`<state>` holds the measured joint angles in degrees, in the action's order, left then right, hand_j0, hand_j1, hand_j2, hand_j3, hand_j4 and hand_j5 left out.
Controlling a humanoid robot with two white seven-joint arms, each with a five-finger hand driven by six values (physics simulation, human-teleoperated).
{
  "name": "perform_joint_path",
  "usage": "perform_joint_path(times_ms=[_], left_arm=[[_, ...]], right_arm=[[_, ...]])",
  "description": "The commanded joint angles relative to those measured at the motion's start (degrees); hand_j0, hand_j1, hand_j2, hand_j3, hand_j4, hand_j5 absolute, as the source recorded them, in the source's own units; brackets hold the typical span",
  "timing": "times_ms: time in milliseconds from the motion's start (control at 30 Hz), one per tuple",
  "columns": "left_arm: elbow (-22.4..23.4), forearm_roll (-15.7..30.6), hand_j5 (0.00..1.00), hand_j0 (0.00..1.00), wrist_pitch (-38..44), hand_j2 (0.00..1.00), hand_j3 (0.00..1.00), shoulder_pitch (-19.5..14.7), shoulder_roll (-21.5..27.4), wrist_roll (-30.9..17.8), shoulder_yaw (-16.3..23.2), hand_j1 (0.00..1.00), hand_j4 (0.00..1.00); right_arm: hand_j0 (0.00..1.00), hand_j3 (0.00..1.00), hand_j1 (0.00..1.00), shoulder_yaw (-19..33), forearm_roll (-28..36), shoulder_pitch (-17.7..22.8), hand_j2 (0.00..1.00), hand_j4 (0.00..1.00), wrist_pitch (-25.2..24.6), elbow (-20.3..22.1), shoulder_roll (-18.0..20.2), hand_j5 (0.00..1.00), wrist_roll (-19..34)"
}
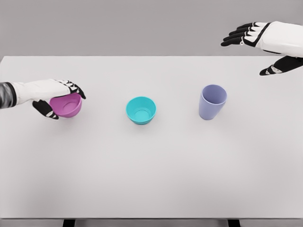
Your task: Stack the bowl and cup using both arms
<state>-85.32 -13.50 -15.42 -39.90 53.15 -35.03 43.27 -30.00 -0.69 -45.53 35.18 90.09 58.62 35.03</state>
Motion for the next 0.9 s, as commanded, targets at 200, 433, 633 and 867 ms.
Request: perform_joint_path(times_ms=[200,433,633,867], left_arm=[[-1.78,-0.03,0.63,0.63,0.04,0.63,0.63,-1.40,-1.29,0.03,0.50,0.63,0.63],[-1.78,-0.39,0.63,0.63,-0.05,0.63,0.63,-2.99,-4.19,0.03,0.67,0.63,0.63],[-1.87,-0.83,0.63,0.63,-0.14,0.63,0.63,-4.22,-5.69,0.03,0.85,0.63,0.63],[-1.96,-2.76,0.63,0.63,-0.14,0.63,0.63,-5.89,-9.03,0.03,2.08,0.63,0.63]], right_arm=[[1.00,1.00,1.00,0.03,0.34,-0.09,1.00,1.00,-0.18,0.00,0.00,1.00,-0.03],[1.00,1.00,1.00,0.03,0.34,-0.09,1.00,1.00,-0.18,0.00,0.00,1.00,-0.03],[1.00,1.00,1.00,0.03,0.34,-0.09,1.00,1.00,-0.18,0.00,0.00,1.00,-0.03],[1.00,1.00,1.00,0.03,0.34,-0.09,1.00,1.00,-0.18,-0.09,0.09,1.00,-0.03]])
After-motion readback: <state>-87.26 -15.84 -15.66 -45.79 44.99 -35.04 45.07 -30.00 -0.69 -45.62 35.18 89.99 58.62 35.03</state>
